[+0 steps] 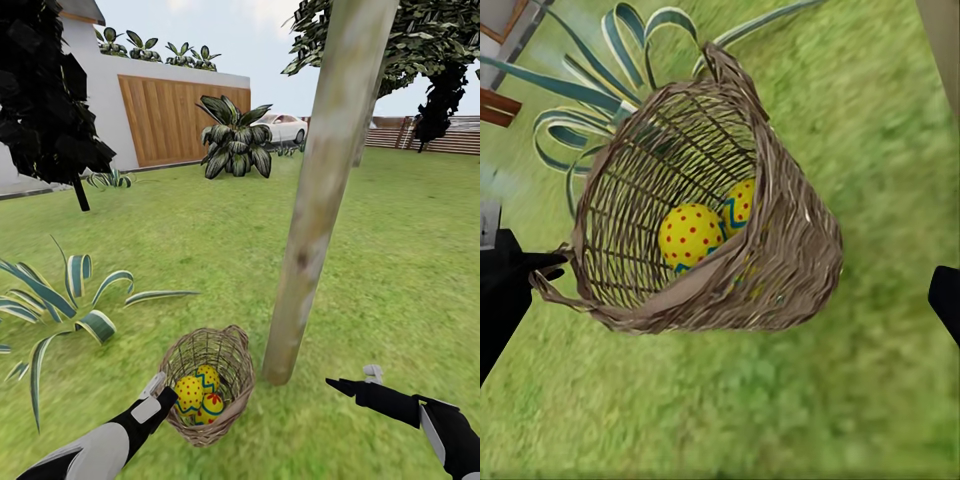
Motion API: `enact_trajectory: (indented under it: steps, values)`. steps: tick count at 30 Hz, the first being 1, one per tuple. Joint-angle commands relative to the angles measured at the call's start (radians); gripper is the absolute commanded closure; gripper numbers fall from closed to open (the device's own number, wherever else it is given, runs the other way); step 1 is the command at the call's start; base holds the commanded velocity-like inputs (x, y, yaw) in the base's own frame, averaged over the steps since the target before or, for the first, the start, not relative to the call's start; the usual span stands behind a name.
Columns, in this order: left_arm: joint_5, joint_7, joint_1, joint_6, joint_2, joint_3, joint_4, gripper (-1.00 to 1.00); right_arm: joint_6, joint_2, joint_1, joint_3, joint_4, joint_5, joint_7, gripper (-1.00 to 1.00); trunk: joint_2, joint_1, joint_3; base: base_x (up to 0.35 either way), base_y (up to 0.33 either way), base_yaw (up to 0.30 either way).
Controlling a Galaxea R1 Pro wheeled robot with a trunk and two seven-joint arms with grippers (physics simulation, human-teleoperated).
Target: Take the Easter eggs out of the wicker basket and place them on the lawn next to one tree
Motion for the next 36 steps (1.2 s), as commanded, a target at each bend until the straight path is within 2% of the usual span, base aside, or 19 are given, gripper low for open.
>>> enact_trajectory:
  steps: [1, 36]
  values:
    - [-0.003, 0.004, 0.0, 0.003, -0.001, 0.01, -0.003, 1.0, 0.01, 0.001, -0.001, -0.001, 0.0, -0.003, 0.003, -1.0, -0.008, 0.004, -0.004, 0.0, 0.0, 0.0]
    - [-0.004, 0.004, 0.0, 0.0, -0.014, 0.009, 0.003, 1.0, 0.01, 0.001, -0.001, -0.001, 0.0, 0.011, 0.003, -1.0, -0.253, 0.138, -0.114, 0.0, 0.0, 0.0]
